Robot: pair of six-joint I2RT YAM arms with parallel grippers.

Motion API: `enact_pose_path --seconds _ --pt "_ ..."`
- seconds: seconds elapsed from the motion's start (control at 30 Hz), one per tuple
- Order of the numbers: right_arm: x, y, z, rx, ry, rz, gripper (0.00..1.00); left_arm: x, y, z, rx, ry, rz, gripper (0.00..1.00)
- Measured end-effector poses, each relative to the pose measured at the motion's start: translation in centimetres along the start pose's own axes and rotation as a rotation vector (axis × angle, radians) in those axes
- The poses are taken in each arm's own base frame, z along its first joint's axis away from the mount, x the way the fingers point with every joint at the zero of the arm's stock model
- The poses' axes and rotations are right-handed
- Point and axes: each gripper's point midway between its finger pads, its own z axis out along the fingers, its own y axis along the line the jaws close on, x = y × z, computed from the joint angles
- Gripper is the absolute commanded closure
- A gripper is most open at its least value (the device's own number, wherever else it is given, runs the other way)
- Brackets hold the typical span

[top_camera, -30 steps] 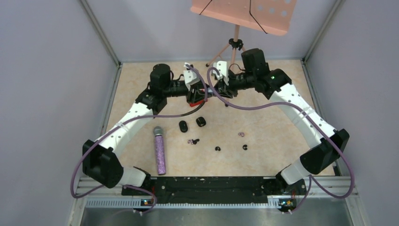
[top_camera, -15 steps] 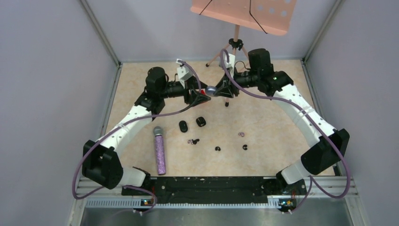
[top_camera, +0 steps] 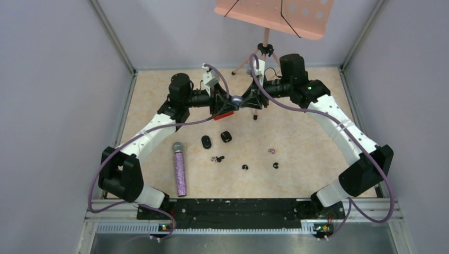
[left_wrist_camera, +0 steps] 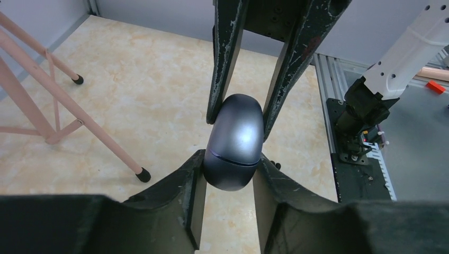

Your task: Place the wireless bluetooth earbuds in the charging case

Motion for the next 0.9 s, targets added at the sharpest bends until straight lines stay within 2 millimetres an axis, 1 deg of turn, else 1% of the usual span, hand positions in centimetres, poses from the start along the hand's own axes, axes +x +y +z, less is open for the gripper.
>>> enact_pose_path --seconds 0.07,0.13,0.2,0.23,0.3,0.37,0.53,0.7,0.9 --pt "-0.1 0.0 0.0 -0.001 -0.002 0.0 0.99 -0.1 0.1 0.0 0.001 -0.002 0.001 0.73" --pt "-0.1 0.0 0.0 -0.002 -0.003 0.0 0.96 -0.1 0.2 0.1 0.007 0.0 -0.003 0.83" --pt "0.0 0.0 0.0 0.0 0.002 0.003 0.89 0.0 0.2 0.2 0.015 0.002 -0.009 0.95" --pt "0.1 0.0 -0.1 0.001 0.006 0.005 0.84 0.1 0.2 0.2 0.021 0.004 -0.014 0.99" --pt "0.0 0.0 -0.2 0.003 0.017 0.013 0.77 0.1 0.2 0.4 0.039 0.003 -0.021 1.0" --pt "-0.2 -0.2 -0.3 0.011 0.028 0.022 0.73 -0.1 0.3 0.5 0.058 -0.014 -0.016 1.0" --pt "-0.9 -1.0 -0.8 0.047 0.053 0.045 0.69 -1.0 0.7 0.7 0.091 -0.061 0.011 1.0" --pt "-1.8 -1.5 -1.1 0.048 0.066 0.104 0.68 -1.8 0.9 0.7 0.096 -0.101 0.033 1.0" --pt "-2.7 -2.8 -1.0 0.038 0.066 0.21 0.64 -1.8 1.8 0.7 0.084 -0.137 0.026 1.0"
